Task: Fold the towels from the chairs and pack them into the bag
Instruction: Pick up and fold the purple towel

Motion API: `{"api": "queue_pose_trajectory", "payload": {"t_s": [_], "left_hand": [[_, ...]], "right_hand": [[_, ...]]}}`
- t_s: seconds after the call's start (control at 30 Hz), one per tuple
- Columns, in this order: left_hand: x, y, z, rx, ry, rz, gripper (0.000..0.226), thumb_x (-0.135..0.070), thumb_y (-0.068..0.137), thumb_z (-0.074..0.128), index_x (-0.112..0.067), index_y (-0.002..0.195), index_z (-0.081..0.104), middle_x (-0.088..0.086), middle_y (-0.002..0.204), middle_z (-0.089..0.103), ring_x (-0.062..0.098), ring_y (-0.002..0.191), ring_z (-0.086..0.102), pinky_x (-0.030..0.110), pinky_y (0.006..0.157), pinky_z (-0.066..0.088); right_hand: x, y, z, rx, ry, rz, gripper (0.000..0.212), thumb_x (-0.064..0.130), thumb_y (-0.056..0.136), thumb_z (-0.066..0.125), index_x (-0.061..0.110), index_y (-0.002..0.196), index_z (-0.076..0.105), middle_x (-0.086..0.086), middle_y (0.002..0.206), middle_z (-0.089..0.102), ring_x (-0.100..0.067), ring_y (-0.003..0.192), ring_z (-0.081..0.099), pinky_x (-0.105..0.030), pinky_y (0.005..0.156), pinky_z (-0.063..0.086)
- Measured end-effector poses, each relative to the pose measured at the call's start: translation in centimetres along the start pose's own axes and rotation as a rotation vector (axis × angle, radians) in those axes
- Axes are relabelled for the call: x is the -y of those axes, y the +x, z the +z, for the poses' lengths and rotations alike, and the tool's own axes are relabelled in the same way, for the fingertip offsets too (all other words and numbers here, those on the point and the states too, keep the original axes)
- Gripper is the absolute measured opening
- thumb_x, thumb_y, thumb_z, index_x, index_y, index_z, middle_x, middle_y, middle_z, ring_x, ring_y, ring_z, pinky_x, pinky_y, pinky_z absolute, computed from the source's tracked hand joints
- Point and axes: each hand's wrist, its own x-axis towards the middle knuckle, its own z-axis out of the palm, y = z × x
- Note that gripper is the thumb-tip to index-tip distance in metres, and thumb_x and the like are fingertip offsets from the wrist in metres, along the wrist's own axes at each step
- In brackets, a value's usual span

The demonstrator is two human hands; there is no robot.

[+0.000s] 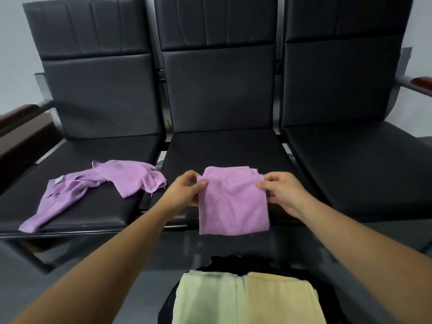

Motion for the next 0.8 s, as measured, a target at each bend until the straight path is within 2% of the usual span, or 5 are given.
{"api": "queue_pose_trajectory", "payload": {"t_s": [0.3, 0.4, 0.6, 0.7, 0.8], "left_hand": [[0.7, 8.5, 0.6, -0.313, 0.165, 0.046, 0.015, -0.030, 0.094, 0.070, -0.015, 0.098, 0.069, -0.003, 0.086, 0.069, 0.012, 0.080, 0.064, 0.023, 0.066, 0.048], [1.4, 10.8, 0.8, -0.299, 0.259, 0.029, 0.018, -0.033, 0.094, 0.069, -0.016, 0.100, 0.068, -0.005, 0.078, 0.065, 0.011, 0.074, 0.060, 0.023, 0.062, 0.043], [2.5, 12.9, 0.8, -0.360, 0.492, -0.006, 0.022, -0.034, 0.096, 0.066, -0.014, 0.105, 0.066, -0.001, 0.094, 0.064, 0.010, 0.078, 0.057, 0.022, 0.062, 0.040], [2.4, 13.5, 0.9, -0.282, 0.597, -0.139, 0.032, -0.042, 0.095, 0.065, -0.011, 0.101, 0.061, 0.004, 0.098, 0.065, 0.018, 0.081, 0.057, 0.028, 0.063, 0.040], [2.0, 13.6, 1.2, -0.197, 0.598, -0.299, 0.051, -0.052, 0.090, 0.069, -0.003, 0.100, 0.058, 0.009, 0.096, 0.063, 0.019, 0.075, 0.059, 0.029, 0.059, 0.043]], "right_hand": [[-0.1, 9.1, 1.8, -0.269, -0.198, -0.035, 0.019, 0.004, 0.087, 0.071, -0.014, 0.087, 0.065, -0.018, 0.077, 0.057, -0.025, 0.073, 0.057, -0.034, 0.067, 0.052], [-0.7, 11.0, 2.6, -0.323, -0.339, -0.055, 0.017, 0.005, 0.086, 0.070, 0.005, 0.071, 0.060, -0.012, 0.072, 0.052, -0.023, 0.067, 0.052, -0.033, 0.062, 0.046], [-1.7, 12.5, 3.7, -0.379, -0.597, -0.108, 0.014, 0.020, 0.091, 0.074, 0.010, 0.096, 0.064, -0.008, 0.098, 0.067, -0.026, 0.090, 0.065, -0.040, 0.076, 0.057], [-0.6, 12.4, 4.0, -0.392, -0.619, 0.083, 0.043, 0.022, 0.091, 0.074, 0.007, 0.124, 0.053, -0.014, 0.119, 0.062, -0.033, 0.104, 0.065, -0.038, 0.073, 0.052], [1.0, 12.3, 4.0, -0.306, -0.641, 0.246, 0.037, 0.022, 0.092, 0.070, 0.004, 0.121, 0.057, -0.008, 0.099, 0.062, -0.023, 0.075, 0.063, -0.030, 0.053, 0.044]]}}
